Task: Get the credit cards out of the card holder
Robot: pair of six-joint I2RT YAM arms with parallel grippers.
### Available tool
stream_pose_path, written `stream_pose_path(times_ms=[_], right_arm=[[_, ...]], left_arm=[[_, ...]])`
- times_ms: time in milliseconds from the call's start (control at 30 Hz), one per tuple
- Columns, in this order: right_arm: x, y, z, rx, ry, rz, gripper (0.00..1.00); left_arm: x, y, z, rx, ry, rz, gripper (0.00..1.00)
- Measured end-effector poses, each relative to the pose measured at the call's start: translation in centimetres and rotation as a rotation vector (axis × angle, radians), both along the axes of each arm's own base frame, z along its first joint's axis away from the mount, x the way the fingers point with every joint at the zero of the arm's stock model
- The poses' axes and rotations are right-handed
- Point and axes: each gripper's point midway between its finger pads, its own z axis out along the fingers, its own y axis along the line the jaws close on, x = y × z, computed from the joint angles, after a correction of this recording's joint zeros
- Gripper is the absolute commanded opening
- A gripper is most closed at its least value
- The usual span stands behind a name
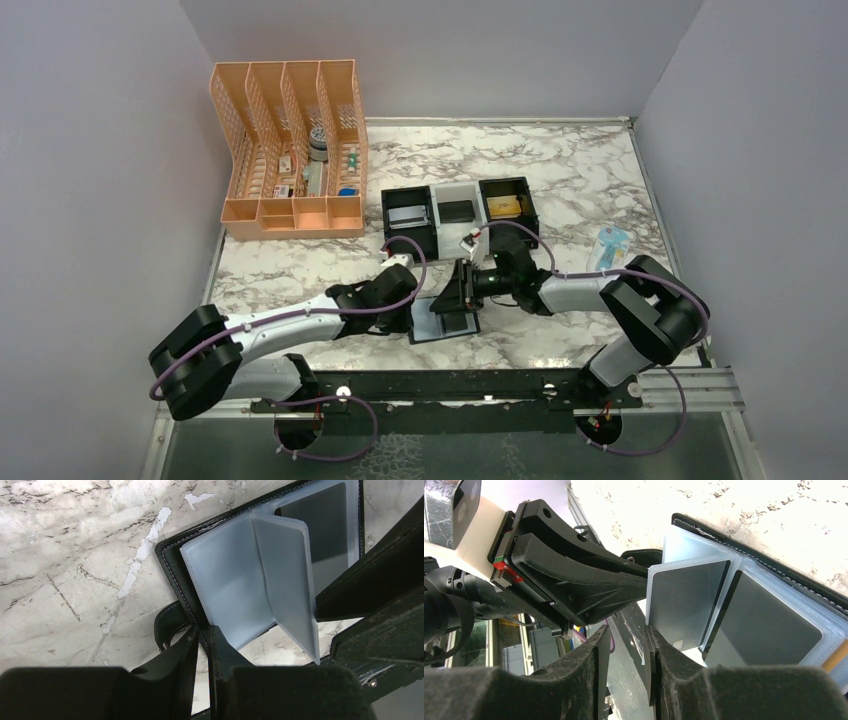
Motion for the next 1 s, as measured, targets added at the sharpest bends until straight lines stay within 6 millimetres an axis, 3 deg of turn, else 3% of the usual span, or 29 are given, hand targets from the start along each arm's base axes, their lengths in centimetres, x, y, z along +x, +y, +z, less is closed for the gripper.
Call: stream_pose_path(times_ms=[300, 700, 767, 867, 967, 1000], right_arm=[[-0.5, 0.3, -0.9, -0.011, 0.033, 0.031, 0.38], [-0.2, -0.1, -0.6, -0.046, -0.008, -0.001, 0.38], [0.2, -0.2, -0.1, -0.045, -0.032, -0.021, 0.38], [0.5, -0.4, 0.6, -0.042, -0.061, -0.048, 0.38], [0.8, -0.7, 0.8, -0.054, -0.080, -0.068, 0.39], [0.8, -0.8, 0.8, -0.060, -0.084, -0.071, 0.39]], left_arm=[[0.2, -0.1, 1.1, -0.031, -0.026, 0.005, 0.20], [0.4, 0.9, 3.0, -0.039, -0.066, 0.046, 0.29], [0.5, 1.0, 3.6, -0.054, -0.078, 0.054, 0.36], [0.4, 1.0, 4.6, -0.085, -0.094, 0.062, 0.59], [0.5, 0.8, 5.5, -0.110, -0.095, 0.078, 0.69], [0.7, 0.6, 6.0, -0.119, -0.100, 0.079, 0.76]])
